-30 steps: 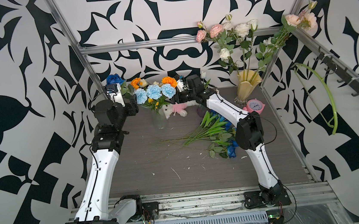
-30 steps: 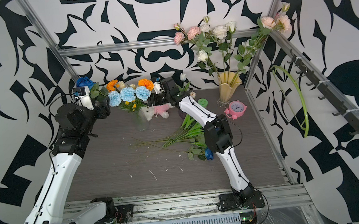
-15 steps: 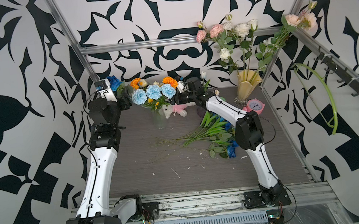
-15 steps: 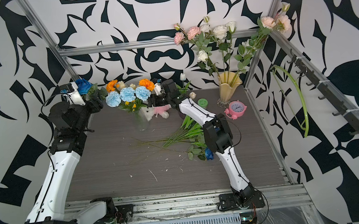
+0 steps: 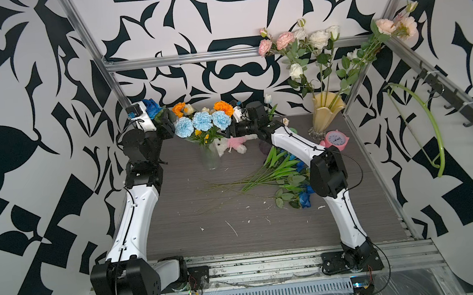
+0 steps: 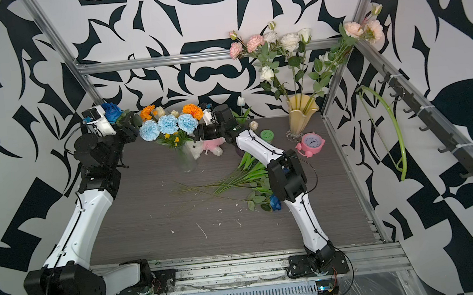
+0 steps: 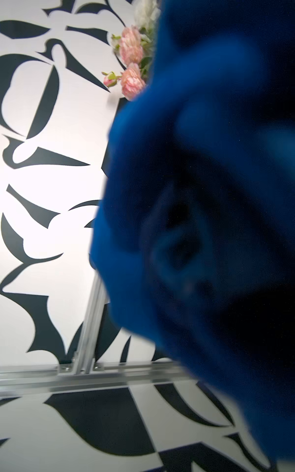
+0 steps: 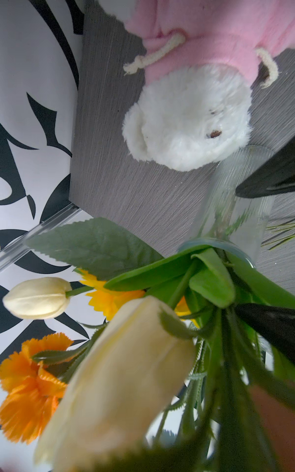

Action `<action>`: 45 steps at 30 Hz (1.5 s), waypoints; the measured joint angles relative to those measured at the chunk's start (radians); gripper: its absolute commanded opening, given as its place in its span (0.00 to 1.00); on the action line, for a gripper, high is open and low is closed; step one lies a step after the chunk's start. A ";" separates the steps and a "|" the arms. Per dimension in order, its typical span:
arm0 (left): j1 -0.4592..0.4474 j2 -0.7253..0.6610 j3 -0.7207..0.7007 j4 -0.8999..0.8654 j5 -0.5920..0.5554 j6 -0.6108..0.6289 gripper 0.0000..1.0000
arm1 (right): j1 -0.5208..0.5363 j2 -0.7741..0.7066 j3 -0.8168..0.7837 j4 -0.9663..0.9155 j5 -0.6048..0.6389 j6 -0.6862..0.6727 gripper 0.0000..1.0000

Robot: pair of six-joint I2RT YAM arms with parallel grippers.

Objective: Pick out blue flowers from the vase
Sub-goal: Pick up the flower from the vase, then place the flower at the center of the board.

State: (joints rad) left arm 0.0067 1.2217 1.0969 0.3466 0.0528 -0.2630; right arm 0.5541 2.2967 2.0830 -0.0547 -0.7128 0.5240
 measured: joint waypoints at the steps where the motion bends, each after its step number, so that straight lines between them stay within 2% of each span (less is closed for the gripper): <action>1: 0.000 0.000 0.000 0.011 0.008 -0.005 0.38 | 0.000 0.000 -0.002 0.001 -0.001 0.000 0.65; 8: 0.000 -0.013 0.004 0.028 0.050 -0.001 0.00 | 0.000 0.000 -0.004 0.001 -0.002 -0.003 0.65; 27: 0.000 -0.152 0.319 -0.238 0.151 0.162 0.00 | -0.002 -0.058 0.023 -0.154 0.069 -0.116 0.66; 38: 0.000 -0.335 0.453 -0.486 0.026 0.347 0.00 | -0.027 -0.065 0.080 -0.201 0.040 -0.125 0.66; 45: 0.000 -0.370 0.501 -0.559 -0.004 0.411 0.00 | -0.034 -0.065 0.091 -0.254 0.040 -0.161 0.67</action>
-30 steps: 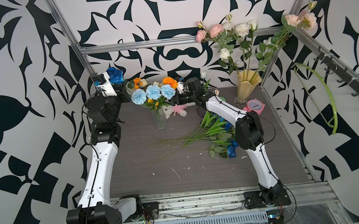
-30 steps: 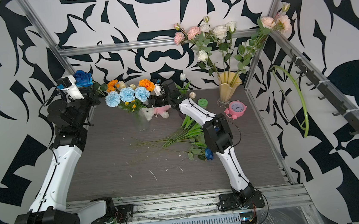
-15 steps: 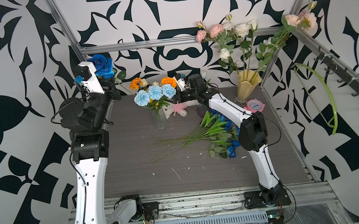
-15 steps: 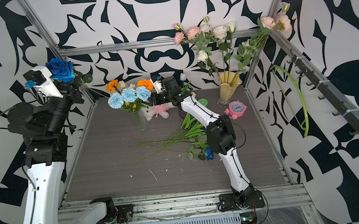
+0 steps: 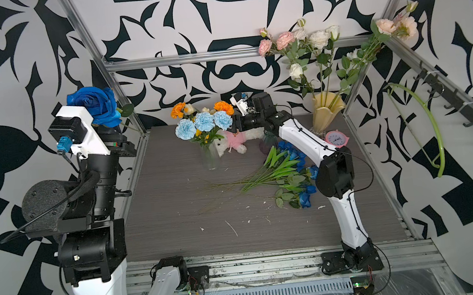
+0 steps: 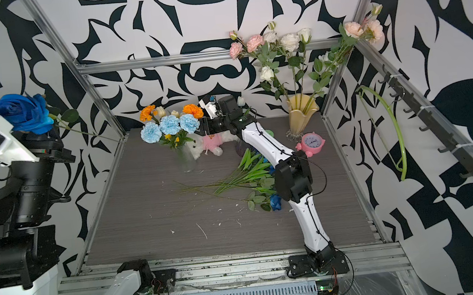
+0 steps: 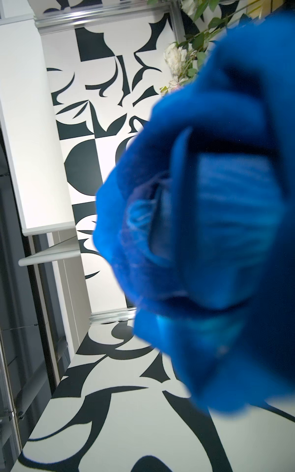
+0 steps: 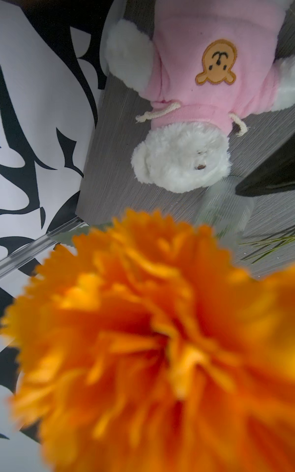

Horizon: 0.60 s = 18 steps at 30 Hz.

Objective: Pick out blue flowers from the vase
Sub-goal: Place the flower at the center of the board.

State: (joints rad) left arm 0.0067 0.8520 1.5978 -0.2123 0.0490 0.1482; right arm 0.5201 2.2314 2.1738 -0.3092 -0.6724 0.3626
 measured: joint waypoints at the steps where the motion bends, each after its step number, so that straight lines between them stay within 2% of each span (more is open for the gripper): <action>1: 0.000 0.002 0.000 -0.021 0.004 0.006 0.00 | -0.001 0.000 0.000 -0.010 0.001 -0.005 0.67; 4: 0.000 0.002 -0.030 -0.063 0.026 0.018 0.00 | -0.009 0.000 0.000 -0.037 0.012 -0.013 0.67; 9: 0.000 -0.024 -0.159 -0.111 0.039 0.051 0.00 | -0.018 -0.023 -0.027 -0.064 0.036 -0.026 0.67; 18: -0.004 -0.069 -0.323 -0.159 0.049 0.123 0.00 | -0.038 -0.190 -0.135 -0.086 0.077 -0.062 0.68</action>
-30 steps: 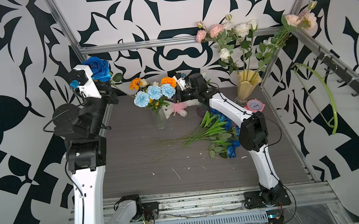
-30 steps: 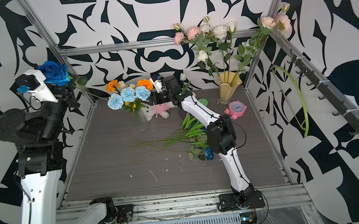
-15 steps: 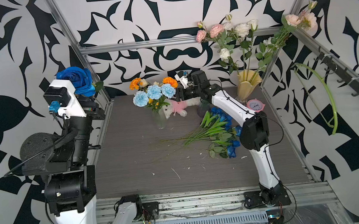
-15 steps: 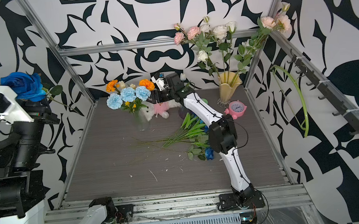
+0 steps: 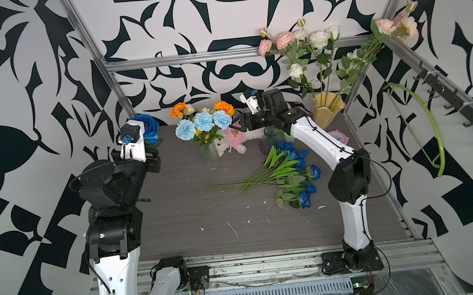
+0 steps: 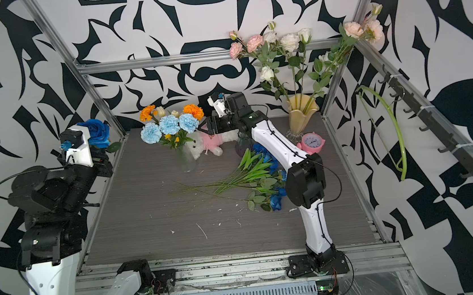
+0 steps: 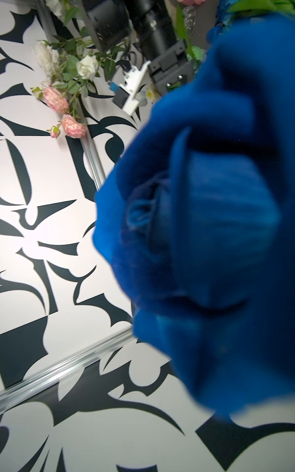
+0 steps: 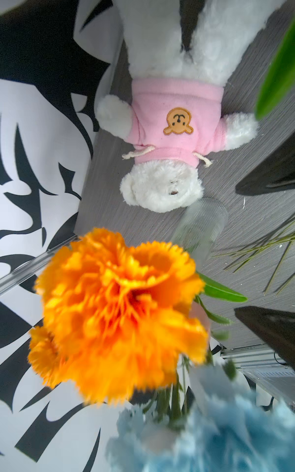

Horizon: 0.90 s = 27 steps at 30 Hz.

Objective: Pick out blue flowers from the vase
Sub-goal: Place the flower at the center of the board.

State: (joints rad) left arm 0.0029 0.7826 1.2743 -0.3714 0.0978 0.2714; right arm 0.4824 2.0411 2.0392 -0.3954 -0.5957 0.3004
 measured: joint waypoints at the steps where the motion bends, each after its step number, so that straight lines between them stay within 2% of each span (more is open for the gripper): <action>1: -0.005 -0.010 -0.017 -0.003 0.000 0.007 0.00 | -0.003 -0.019 -0.008 -0.001 0.005 -0.005 0.68; 4: -0.041 -0.032 -0.063 -0.013 -0.003 0.031 0.00 | -0.013 -0.075 -0.030 0.002 0.020 -0.016 0.68; 7: -0.132 -0.034 -0.089 -0.015 -0.043 0.066 0.00 | -0.025 -0.123 -0.036 0.003 0.031 -0.019 0.68; 9: -0.241 -0.017 -0.102 -0.015 -0.100 0.097 0.00 | -0.034 -0.150 -0.036 0.004 0.039 -0.021 0.68; 14: -0.620 0.106 -0.134 0.015 -0.325 0.190 0.00 | -0.068 -0.225 -0.051 0.013 0.063 -0.025 0.68; 16: -0.724 0.179 -0.144 0.032 -0.396 0.215 0.00 | -0.087 -0.259 -0.080 0.025 0.070 -0.025 0.69; 23: -0.923 0.458 -0.158 0.140 -0.559 0.304 0.00 | -0.156 -0.332 -0.185 0.057 0.082 -0.018 0.69; 27: -0.968 0.644 -0.156 0.238 -0.584 0.336 0.00 | -0.179 -0.342 -0.239 0.073 0.084 -0.014 0.69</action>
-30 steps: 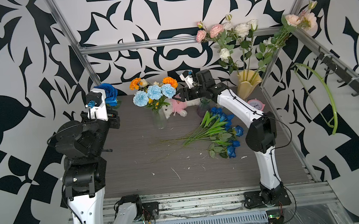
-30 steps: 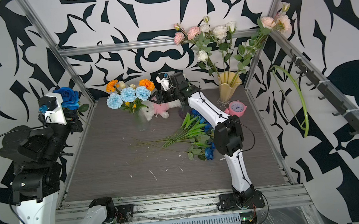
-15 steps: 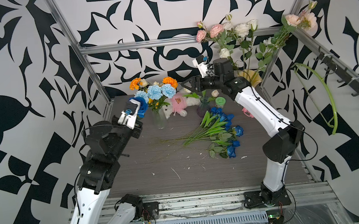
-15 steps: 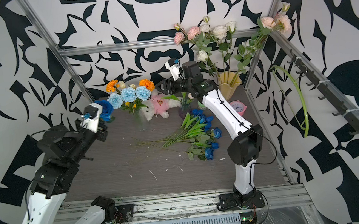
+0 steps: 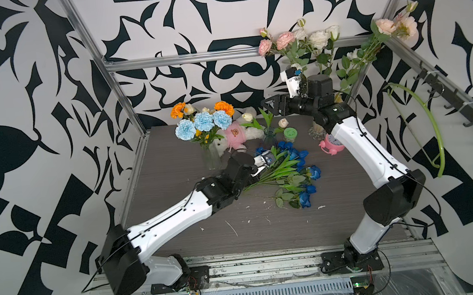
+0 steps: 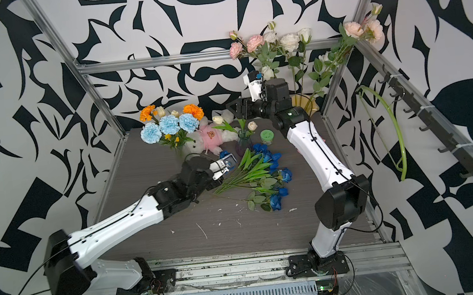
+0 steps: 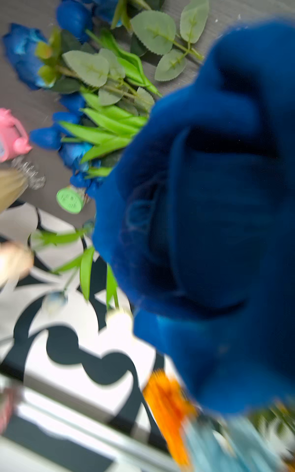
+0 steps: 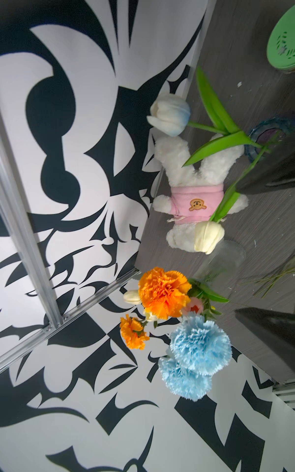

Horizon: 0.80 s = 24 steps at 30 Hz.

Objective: Pick out blue flowers from the vase
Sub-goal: Place the flower at the center of the board.

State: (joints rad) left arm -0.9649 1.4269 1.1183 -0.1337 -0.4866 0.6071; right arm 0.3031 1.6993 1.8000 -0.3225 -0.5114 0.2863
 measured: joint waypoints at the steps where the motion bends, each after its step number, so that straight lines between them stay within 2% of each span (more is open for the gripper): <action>1: -0.005 0.047 0.004 0.012 0.002 0.000 0.00 | -0.003 -0.001 -0.013 0.000 0.000 0.001 0.69; 8: -0.020 0.308 0.090 0.100 0.011 0.003 0.00 | -0.027 -0.021 -0.064 0.010 -0.005 0.003 0.70; 12: -0.029 0.406 0.126 0.174 0.003 0.016 0.00 | -0.043 -0.039 -0.078 0.016 -0.009 0.003 0.70; 17: -0.030 0.481 0.146 0.246 -0.005 0.029 0.18 | -0.057 -0.045 -0.091 0.037 -0.017 0.003 0.70; 24: -0.023 0.494 0.160 0.272 0.016 0.003 0.43 | -0.061 -0.045 -0.105 0.041 -0.025 0.007 0.70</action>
State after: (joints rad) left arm -0.9874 1.9209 1.2781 0.1379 -0.4706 0.6102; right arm 0.2417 1.6547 1.6947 -0.2813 -0.5365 0.2932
